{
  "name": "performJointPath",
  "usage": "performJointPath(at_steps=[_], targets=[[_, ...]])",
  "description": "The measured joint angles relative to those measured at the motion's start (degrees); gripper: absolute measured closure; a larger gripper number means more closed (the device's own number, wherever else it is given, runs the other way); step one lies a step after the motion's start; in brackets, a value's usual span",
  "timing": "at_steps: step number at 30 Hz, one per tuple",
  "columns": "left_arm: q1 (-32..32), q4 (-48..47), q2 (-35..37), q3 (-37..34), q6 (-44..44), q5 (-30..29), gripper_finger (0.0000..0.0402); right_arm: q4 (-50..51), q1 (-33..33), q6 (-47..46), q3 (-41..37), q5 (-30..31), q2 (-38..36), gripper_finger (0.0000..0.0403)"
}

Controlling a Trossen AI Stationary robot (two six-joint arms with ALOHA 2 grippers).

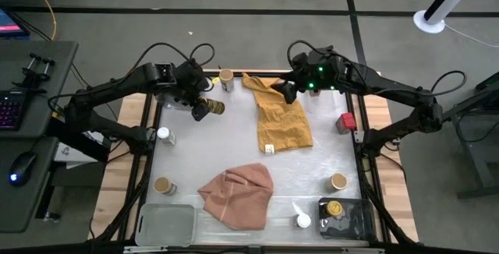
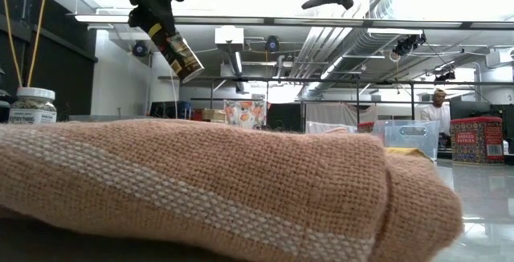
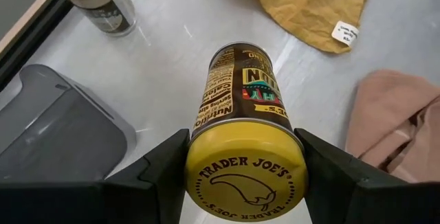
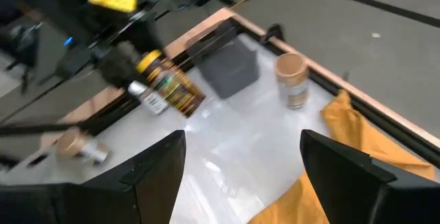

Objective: Sort spices by type
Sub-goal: Put the yellow seasoning bottle into the bottom right black bin

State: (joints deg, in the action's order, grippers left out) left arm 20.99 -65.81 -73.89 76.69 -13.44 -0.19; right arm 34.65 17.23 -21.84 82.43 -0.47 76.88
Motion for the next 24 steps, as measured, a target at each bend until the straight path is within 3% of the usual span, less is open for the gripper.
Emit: performJointPath(at_steps=[6,24], targets=[[-2.2,-0.1,0.0,0.0,-2.6,0.0,0.0198,0.0,0.0,6.3,0.0,-6.9,0.0,0.0121],[-4.2,0.2,0.0,0.0,-10.1,-3.1,0.0198,-0.6,0.2,5.4,0.0,-8.2,0.0,0.0121]])
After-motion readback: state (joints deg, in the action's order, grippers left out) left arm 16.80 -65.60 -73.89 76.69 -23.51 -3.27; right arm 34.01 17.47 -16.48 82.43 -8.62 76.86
